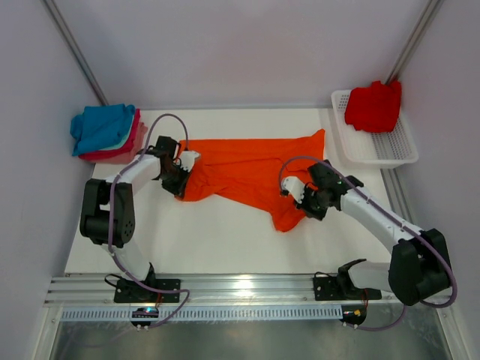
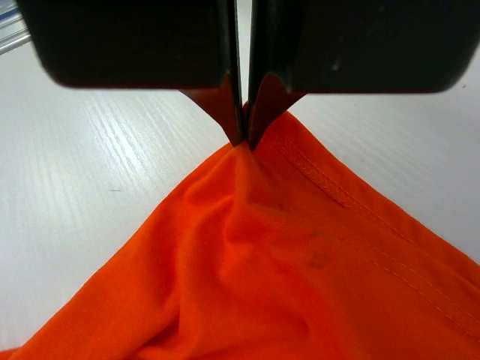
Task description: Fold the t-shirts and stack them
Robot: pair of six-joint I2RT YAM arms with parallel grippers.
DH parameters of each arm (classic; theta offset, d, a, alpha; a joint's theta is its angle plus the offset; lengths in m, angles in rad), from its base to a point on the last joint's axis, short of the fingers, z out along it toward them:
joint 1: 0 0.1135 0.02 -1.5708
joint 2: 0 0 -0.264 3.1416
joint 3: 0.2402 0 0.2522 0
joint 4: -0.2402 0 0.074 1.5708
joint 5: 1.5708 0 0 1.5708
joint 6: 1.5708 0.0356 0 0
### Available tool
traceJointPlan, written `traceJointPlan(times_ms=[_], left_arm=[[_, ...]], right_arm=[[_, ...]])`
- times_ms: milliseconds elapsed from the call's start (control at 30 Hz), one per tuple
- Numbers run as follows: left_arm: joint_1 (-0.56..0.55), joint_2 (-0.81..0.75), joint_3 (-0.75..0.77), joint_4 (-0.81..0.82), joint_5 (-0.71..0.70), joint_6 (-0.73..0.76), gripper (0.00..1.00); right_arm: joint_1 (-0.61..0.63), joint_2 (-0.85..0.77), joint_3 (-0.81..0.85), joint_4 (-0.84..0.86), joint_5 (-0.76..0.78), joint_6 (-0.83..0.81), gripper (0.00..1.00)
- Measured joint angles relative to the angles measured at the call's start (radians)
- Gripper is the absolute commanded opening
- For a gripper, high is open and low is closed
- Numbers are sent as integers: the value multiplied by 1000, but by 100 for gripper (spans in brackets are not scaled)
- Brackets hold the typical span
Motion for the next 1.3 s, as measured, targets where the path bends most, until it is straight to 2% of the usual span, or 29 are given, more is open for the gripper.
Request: traceJointPlan(times_ms=[233,433,767,1033,1300], left_arm=[[3,-7,182,-65,-1,5,0],[5,-57,286,-122,-3,22,0],[18,-175,287,-196,-61,26,0],[23,-282,221,-215,-83,39,0],[23,-299,199,-246,-77,54,0]], right_arm=[[0,-66,270,8,88,51,3],[0,-73,336,-4,130,88,3],[0,-204,336,-69,205,117,3],[0,-326,336,-152,217,135,3],[0,-382,336,-230,215,145,3]])
